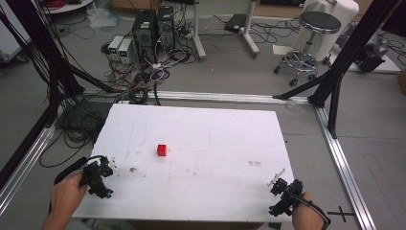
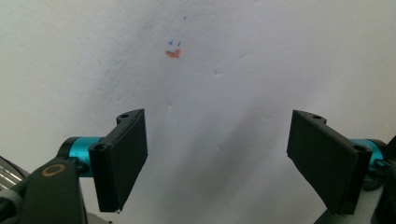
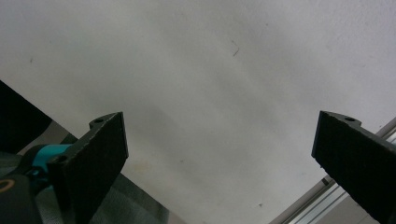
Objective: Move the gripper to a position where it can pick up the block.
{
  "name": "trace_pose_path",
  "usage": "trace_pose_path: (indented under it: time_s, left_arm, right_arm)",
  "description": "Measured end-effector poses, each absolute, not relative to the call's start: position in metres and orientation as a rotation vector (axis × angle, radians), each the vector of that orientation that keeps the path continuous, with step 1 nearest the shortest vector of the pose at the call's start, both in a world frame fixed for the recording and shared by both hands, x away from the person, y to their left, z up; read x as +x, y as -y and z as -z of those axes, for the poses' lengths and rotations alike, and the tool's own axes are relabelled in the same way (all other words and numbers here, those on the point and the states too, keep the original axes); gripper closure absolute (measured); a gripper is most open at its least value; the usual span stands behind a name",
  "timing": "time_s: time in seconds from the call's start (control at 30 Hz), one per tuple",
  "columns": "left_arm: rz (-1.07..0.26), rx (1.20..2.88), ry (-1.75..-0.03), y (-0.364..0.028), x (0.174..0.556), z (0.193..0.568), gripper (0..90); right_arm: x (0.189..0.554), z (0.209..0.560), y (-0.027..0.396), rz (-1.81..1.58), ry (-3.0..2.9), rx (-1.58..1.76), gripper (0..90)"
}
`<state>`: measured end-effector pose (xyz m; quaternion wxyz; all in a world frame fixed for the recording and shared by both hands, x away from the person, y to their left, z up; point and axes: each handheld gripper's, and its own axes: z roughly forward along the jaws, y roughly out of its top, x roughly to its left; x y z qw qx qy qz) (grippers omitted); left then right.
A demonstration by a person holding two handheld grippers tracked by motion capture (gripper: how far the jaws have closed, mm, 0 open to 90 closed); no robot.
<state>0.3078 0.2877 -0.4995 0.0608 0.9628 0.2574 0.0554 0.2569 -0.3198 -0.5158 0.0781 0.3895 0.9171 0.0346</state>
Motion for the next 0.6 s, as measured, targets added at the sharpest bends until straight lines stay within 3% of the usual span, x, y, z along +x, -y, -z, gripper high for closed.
trace_pose_path:
  time_s: [0.6]
  left_arm:
    - [-0.125,2.964,-0.597,-0.267,0.345,0.488,20.5]
  right_arm:
    - [0.255,0.516,0.322,-0.121,-2.743,1.165,2.8]
